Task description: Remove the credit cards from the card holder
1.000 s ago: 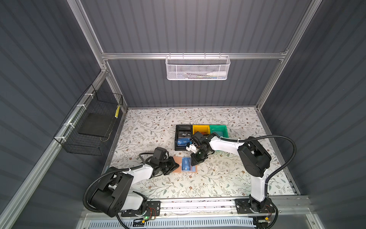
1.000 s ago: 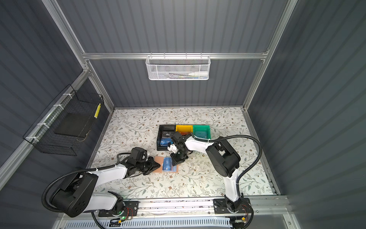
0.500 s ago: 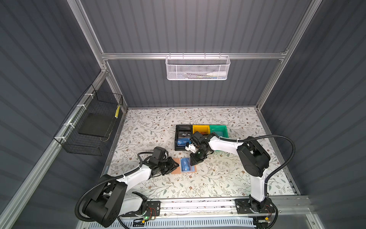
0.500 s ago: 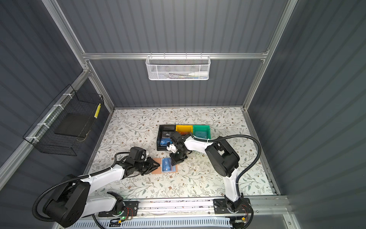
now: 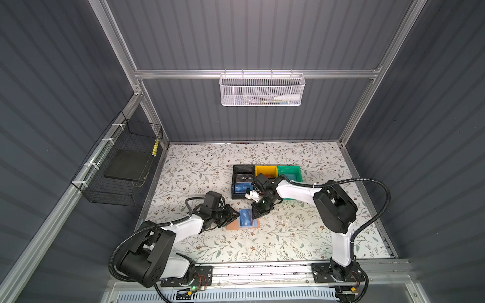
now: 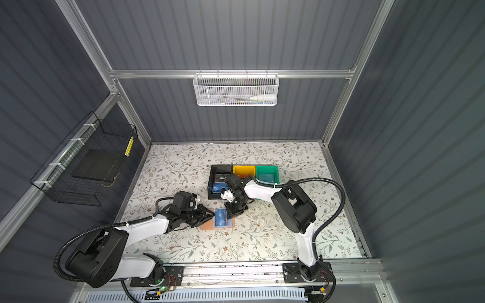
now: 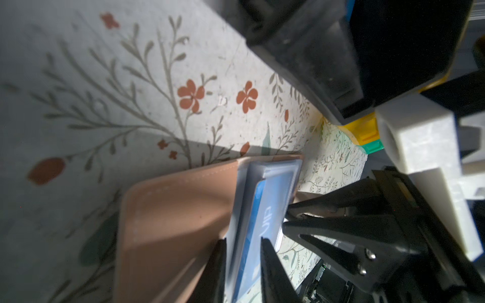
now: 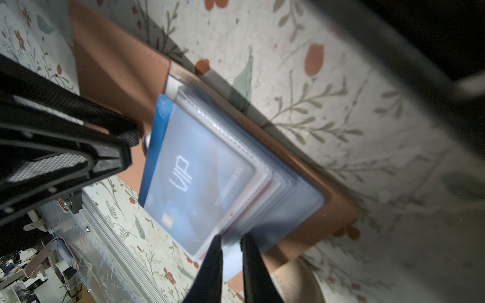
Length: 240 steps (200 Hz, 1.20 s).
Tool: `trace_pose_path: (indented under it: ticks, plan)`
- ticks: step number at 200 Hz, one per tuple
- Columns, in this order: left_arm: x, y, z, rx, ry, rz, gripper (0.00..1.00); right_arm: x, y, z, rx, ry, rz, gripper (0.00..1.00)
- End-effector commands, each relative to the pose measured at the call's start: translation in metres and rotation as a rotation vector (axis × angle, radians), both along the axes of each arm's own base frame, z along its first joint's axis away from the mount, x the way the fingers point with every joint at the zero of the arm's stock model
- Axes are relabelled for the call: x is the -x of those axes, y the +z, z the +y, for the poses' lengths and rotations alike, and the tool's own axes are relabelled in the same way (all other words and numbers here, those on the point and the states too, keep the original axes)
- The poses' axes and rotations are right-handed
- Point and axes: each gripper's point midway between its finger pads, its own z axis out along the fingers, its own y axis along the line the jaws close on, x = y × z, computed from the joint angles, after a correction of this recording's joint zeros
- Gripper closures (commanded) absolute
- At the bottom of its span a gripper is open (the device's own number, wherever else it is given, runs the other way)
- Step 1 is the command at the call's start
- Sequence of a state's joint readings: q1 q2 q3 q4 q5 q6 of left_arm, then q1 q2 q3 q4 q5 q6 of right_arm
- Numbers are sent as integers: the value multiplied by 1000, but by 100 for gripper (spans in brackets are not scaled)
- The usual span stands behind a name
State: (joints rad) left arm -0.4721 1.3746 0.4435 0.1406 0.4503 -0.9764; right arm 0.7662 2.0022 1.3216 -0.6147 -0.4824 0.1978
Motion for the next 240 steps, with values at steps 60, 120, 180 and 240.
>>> trace_pose_path:
  ticks: [60,120,180,240]
  plan:
    - [-4,-4,-11,56,-25,-14,80,4,-22,-8,57,10,28,81]
    - [3,-18,-12,56,-28,28,86,3,-22,-8,56,10,29,81]
    - [6,-16,-11,62,-22,19,87,4,-22,-9,56,10,32,81]
    - [6,-18,-10,58,-15,19,92,4,-23,-9,58,8,35,81]
